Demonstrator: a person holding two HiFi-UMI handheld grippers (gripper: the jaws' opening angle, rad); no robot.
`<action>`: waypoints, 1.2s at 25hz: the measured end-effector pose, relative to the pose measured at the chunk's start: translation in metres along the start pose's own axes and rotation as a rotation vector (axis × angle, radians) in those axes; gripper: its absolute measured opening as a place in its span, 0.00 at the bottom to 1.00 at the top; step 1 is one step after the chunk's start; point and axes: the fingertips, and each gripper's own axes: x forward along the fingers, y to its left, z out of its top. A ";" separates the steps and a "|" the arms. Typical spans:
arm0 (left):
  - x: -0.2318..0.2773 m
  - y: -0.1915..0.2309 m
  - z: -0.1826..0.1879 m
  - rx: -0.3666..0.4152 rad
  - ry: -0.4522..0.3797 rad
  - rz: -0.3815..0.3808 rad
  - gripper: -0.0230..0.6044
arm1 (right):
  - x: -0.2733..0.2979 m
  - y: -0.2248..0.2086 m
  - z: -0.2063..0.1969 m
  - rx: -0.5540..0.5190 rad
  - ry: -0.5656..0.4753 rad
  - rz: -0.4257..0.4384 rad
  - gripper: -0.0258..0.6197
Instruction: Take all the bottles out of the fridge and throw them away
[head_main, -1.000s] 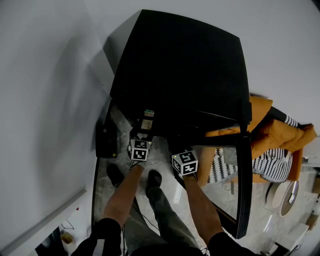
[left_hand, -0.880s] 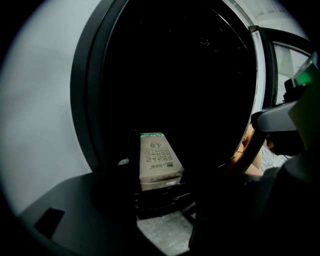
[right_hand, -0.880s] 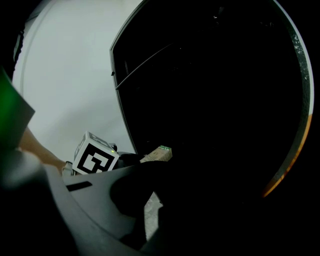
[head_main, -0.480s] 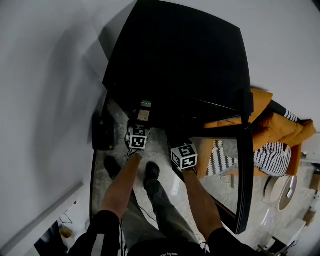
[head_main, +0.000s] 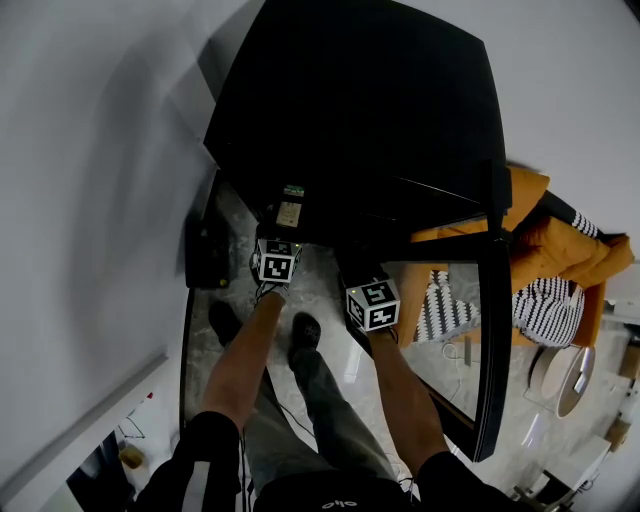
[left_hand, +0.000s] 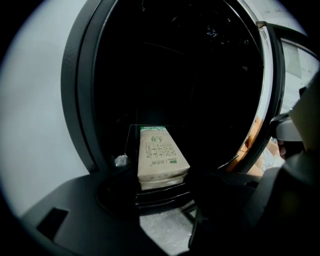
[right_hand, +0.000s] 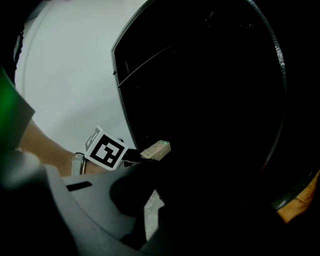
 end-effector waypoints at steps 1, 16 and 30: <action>0.000 -0.001 -0.001 -0.004 0.002 -0.005 0.48 | -0.001 0.000 -0.001 0.001 0.000 -0.001 0.05; -0.053 -0.021 0.010 -0.006 -0.018 -0.028 0.48 | -0.026 0.007 0.020 -0.001 -0.014 0.001 0.05; -0.197 -0.053 0.076 -0.016 -0.082 -0.021 0.48 | -0.076 0.038 0.075 0.011 -0.029 0.027 0.05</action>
